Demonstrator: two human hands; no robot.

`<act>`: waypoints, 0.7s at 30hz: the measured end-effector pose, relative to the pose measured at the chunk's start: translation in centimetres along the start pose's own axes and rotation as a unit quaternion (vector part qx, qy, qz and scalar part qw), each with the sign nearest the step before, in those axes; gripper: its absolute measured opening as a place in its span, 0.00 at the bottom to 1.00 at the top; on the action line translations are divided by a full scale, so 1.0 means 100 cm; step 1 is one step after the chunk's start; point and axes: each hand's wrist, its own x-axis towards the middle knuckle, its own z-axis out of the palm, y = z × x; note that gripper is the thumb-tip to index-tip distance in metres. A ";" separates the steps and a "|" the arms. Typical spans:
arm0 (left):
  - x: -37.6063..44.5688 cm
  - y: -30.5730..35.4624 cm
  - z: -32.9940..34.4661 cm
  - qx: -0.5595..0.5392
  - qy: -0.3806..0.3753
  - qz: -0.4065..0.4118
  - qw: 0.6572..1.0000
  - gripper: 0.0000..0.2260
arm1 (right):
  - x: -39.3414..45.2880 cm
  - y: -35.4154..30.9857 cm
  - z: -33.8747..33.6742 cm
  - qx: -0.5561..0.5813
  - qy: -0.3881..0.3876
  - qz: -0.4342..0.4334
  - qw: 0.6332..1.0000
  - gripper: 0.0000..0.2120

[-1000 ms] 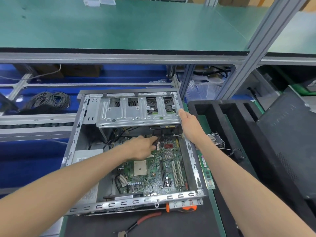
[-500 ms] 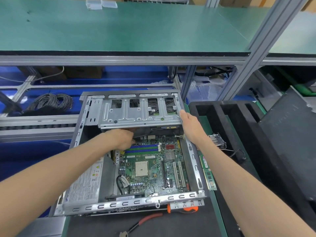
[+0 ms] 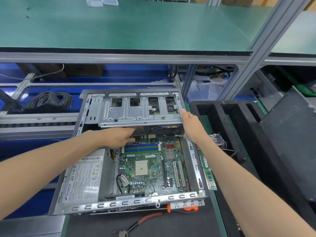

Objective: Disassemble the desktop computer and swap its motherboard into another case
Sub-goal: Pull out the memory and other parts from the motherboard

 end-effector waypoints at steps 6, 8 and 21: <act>-0.016 -0.024 -0.006 -0.112 -0.117 -0.038 0.986 0.39 | -0.001 0.000 0.000 0.006 -0.003 -0.001 1.000 0.23; -0.017 -0.024 -0.005 -0.161 -0.154 -0.054 0.973 0.42 | 0.000 0.000 -0.001 0.005 -0.003 -0.002 1.000 0.23; -0.018 -0.029 0.005 -0.098 -0.077 -0.130 0.984 0.23 | 0.000 -0.001 -0.001 0.004 -0.002 0.000 1.000 0.26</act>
